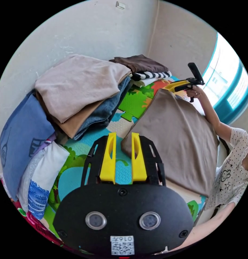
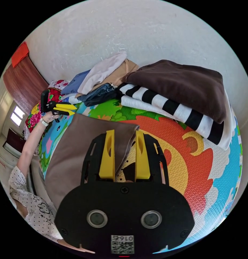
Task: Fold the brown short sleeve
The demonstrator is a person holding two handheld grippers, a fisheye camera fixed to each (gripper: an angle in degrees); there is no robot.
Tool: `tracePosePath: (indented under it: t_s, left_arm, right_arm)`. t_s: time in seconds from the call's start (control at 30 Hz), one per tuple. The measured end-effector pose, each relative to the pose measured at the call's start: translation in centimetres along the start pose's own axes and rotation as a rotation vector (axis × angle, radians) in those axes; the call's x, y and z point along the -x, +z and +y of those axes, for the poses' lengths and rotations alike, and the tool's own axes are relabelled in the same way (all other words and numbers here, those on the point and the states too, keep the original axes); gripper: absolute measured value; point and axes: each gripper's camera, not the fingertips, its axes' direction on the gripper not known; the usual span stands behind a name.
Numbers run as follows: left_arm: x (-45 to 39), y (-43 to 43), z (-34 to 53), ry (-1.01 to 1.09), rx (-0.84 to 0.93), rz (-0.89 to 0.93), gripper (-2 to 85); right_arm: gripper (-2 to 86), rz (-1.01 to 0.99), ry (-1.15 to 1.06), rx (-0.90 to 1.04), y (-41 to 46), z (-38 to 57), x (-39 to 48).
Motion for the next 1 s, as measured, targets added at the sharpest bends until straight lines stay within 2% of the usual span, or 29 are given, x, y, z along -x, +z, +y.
tracePosePath:
  t_s: [0.1, 0.2, 0.33, 0.4, 0.67, 0.8, 0.87, 1.0]
  left_arm:
    - [-0.5, 1.3, -0.1, 0.029, 0.035, 0.073, 6.1]
    - [-1.7, 1.3, 0.1, 0.066, 0.054, 0.058, 0.5]
    - [-4.4, 0.1, 0.4, 0.153, 0.04, 0.033, -0.7]
    - [-6.7, -0.2, 0.8, 0.206, 0.053, 0.008, -0.8]
    - [-14.1, 1.1, 3.3, 0.359, 0.095, -0.191, -0.9]
    - [-15.0, 2.2, 4.1, 0.305, 0.077, -0.304, -0.4]
    - [-14.8, 1.7, 4.0, 0.264, 0.039, -0.298, 0.3]
    - [-10.9, -0.4, 3.2, 0.083, -0.003, -0.067, 5.7]
  right_arm:
    - [11.2, -0.034, 0.023, -0.009, 0.2, -0.2, -0.2]
    - [10.7, -0.04, 0.034, 0.021, 1.1, -0.8, -0.1]
    - [6.5, 0.026, 0.083, 0.064, 2.2, -1.5, 0.2]
    - [2.0, 0.054, 0.077, 0.071, 2.4, -1.6, 0.8]
    - [-0.3, -0.031, -0.057, 0.112, 1.2, -0.7, 1.8]
    - [-0.3, -0.055, -0.111, 0.143, 1.5, -0.4, 2.5]
    - [-0.3, -0.038, -0.113, 0.151, 1.8, -0.5, 2.8]
    - [-0.4, -0.029, -0.116, 0.155, 2.1, -0.6, 3.2]
